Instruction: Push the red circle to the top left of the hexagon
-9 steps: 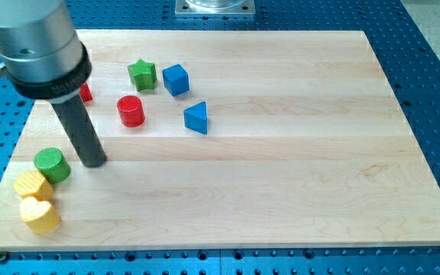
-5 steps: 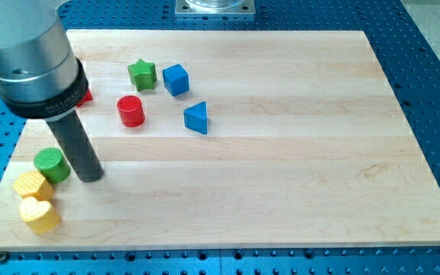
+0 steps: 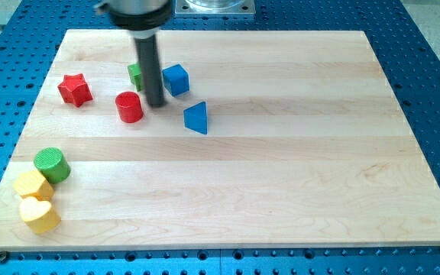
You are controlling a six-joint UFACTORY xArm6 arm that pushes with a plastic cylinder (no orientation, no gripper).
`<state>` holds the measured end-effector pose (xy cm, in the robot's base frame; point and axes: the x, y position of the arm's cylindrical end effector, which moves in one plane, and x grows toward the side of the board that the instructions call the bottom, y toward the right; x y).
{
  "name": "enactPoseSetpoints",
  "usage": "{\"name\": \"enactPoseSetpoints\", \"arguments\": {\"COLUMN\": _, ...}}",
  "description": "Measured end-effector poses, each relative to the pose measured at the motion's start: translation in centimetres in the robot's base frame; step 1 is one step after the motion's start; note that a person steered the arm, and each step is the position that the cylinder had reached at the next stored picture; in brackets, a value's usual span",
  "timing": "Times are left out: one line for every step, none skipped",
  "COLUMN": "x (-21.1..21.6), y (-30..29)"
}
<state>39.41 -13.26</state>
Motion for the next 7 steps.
{"name": "enactPoseSetpoints", "arguments": {"x": 4.2, "y": -6.4}}
{"name": "enactPoseSetpoints", "arguments": {"x": 6.7, "y": -7.6}}
{"name": "enactPoseSetpoints", "arguments": {"x": 4.2, "y": -8.1}}
{"name": "enactPoseSetpoints", "arguments": {"x": 11.0, "y": -10.7}}
{"name": "enactPoseSetpoints", "arguments": {"x": 12.6, "y": -10.7}}
{"name": "enactPoseSetpoints", "arguments": {"x": 6.9, "y": -7.7}}
{"name": "enactPoseSetpoints", "arguments": {"x": -0.3, "y": -4.8}}
